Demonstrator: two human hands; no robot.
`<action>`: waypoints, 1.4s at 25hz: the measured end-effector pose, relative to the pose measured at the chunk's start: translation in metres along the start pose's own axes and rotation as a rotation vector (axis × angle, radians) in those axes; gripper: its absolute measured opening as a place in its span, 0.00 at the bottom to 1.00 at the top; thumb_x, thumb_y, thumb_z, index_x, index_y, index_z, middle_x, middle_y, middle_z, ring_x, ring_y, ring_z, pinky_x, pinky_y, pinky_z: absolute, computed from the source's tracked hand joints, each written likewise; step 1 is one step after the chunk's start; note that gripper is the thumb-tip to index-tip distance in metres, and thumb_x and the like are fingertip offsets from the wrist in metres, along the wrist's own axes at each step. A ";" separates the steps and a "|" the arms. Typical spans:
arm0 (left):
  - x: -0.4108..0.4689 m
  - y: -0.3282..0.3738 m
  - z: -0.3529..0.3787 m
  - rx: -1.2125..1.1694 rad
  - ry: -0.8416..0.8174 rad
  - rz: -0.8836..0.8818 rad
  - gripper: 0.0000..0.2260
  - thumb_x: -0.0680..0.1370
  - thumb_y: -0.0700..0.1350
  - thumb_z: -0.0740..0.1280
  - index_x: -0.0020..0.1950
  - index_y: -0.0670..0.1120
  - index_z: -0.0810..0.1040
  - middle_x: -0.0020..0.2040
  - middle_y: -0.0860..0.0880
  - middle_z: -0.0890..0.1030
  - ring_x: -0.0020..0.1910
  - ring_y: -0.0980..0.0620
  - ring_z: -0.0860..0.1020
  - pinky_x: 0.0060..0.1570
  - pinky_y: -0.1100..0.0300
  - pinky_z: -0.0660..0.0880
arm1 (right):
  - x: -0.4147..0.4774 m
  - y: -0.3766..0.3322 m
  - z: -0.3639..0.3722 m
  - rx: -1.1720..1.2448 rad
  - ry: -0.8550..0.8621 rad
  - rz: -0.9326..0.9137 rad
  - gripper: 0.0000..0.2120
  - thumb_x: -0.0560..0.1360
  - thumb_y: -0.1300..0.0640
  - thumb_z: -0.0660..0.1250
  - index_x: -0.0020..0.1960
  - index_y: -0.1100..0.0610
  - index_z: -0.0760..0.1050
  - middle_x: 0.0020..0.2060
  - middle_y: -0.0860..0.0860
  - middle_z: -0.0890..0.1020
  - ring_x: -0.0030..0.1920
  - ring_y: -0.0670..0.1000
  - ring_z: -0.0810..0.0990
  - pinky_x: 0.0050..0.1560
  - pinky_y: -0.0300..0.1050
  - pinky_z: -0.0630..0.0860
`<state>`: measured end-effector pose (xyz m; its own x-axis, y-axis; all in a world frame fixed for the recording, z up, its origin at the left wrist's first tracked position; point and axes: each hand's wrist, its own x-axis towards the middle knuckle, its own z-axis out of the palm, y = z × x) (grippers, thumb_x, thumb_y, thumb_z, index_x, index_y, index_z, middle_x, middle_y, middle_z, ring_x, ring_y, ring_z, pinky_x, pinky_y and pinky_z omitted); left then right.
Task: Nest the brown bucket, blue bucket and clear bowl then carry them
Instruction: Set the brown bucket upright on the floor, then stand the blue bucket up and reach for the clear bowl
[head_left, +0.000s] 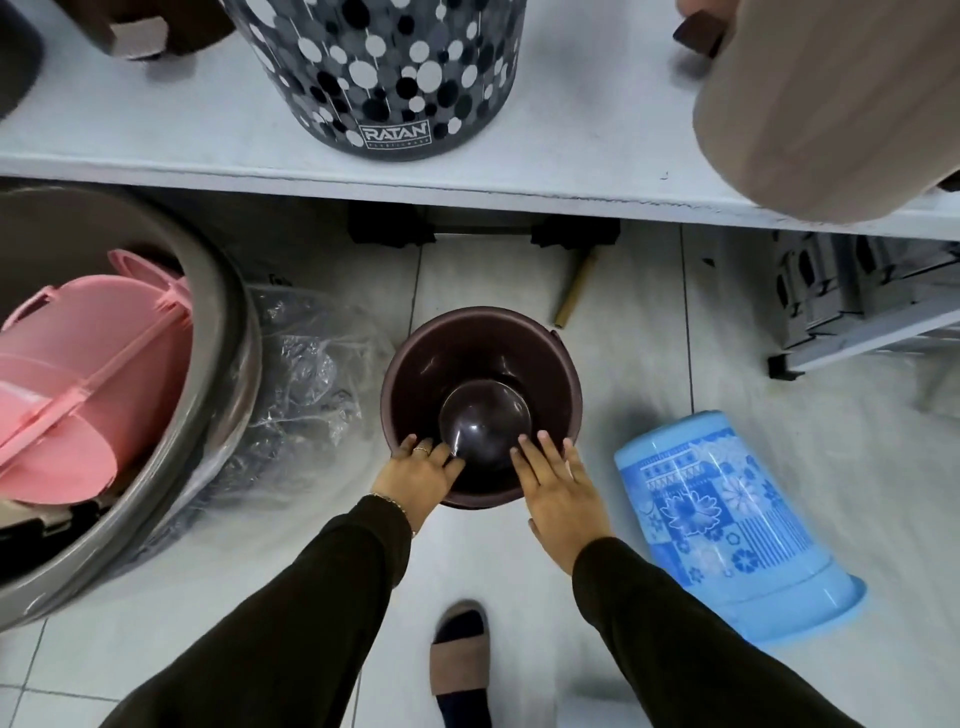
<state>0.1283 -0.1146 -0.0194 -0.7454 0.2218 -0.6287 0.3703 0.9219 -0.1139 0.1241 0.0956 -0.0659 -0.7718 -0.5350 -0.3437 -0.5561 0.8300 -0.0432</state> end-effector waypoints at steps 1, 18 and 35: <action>-0.005 0.004 -0.003 -0.001 -0.003 -0.017 0.38 0.72 0.35 0.68 0.78 0.47 0.55 0.75 0.44 0.62 0.76 0.41 0.60 0.77 0.46 0.55 | -0.011 0.009 -0.004 -0.020 0.004 0.027 0.39 0.71 0.58 0.72 0.77 0.61 0.59 0.77 0.59 0.62 0.77 0.61 0.57 0.76 0.61 0.52; -0.001 0.397 0.001 -0.878 -0.040 -0.180 0.31 0.73 0.59 0.68 0.73 0.52 0.62 0.75 0.52 0.64 0.68 0.48 0.71 0.67 0.56 0.66 | -0.249 0.275 0.079 0.161 -0.358 0.334 0.33 0.78 0.58 0.61 0.79 0.54 0.50 0.76 0.53 0.63 0.74 0.57 0.64 0.73 0.54 0.63; 0.130 0.366 -0.118 -1.680 0.376 -0.440 0.08 0.79 0.46 0.64 0.56 0.52 0.67 0.50 0.34 0.81 0.41 0.39 0.82 0.45 0.44 0.83 | -0.194 0.365 0.059 0.428 0.129 0.614 0.42 0.76 0.51 0.67 0.79 0.60 0.47 0.79 0.60 0.50 0.77 0.63 0.56 0.76 0.58 0.58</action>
<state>0.1016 0.2895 -0.0518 -0.7874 -0.2763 -0.5510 -0.6049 0.1750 0.7768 0.0893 0.5122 -0.0704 -0.9488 0.0504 -0.3119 0.1327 0.9595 -0.2485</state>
